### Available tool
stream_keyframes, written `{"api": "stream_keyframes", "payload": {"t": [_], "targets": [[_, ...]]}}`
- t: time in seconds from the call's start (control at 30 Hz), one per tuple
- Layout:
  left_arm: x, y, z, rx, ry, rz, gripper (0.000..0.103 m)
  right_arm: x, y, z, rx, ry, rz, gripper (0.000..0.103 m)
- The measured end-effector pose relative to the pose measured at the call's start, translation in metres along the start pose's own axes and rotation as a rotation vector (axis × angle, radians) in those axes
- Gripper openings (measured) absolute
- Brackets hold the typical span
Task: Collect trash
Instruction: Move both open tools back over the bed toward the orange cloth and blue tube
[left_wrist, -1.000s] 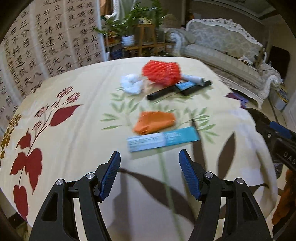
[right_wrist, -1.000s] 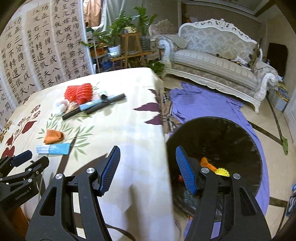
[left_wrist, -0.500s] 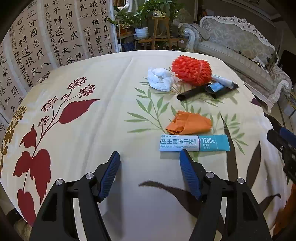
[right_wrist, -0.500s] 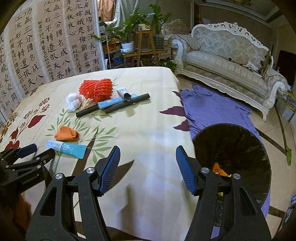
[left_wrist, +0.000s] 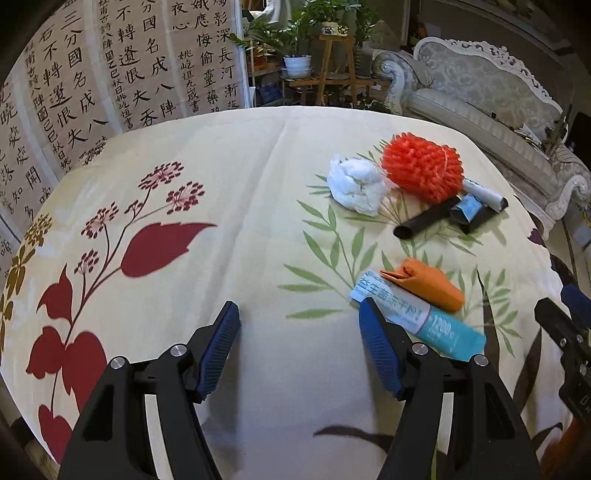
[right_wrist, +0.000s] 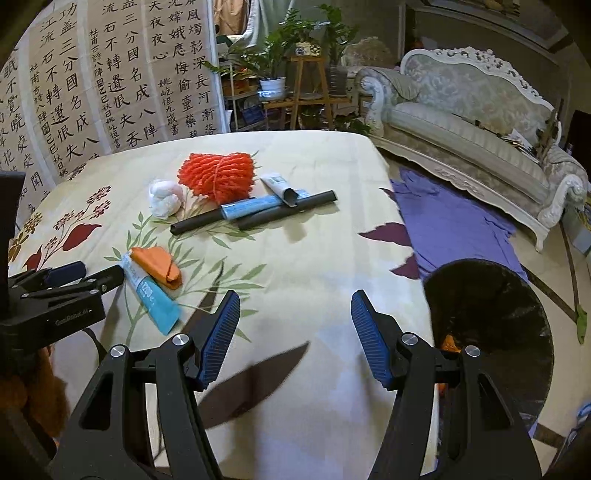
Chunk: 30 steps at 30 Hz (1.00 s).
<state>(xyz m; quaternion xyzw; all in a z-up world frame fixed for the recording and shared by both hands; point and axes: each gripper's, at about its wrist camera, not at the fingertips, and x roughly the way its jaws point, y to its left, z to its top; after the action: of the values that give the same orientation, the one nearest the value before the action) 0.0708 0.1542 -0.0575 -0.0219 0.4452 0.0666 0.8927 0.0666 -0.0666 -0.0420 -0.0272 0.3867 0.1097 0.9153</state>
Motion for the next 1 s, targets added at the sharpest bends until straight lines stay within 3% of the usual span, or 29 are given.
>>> {"api": "stream_keyframes", "payload": {"t": [0.27,0.53,0.83,1.0], "targets": [[0.011,-0.002,0.016,-0.004,-0.001,0.01,0.066,0.002,0.008,0.002,-0.009,0.003,0.003,0.061],[-0.005,-0.002,0.011,-0.043,-0.024,0.021,0.066,-0.002,-0.008,-0.003,0.019,-0.002,-0.005,0.061],[-0.019,-0.037,0.002,-0.007,-0.023,-0.003,0.07,-0.013,-0.035,-0.014,0.071,-0.021,-0.001,0.061],[-0.012,-0.053,-0.002,0.016,-0.016,0.033,0.072,-0.018,-0.051,-0.018,0.102,-0.027,-0.004,0.061]]}}
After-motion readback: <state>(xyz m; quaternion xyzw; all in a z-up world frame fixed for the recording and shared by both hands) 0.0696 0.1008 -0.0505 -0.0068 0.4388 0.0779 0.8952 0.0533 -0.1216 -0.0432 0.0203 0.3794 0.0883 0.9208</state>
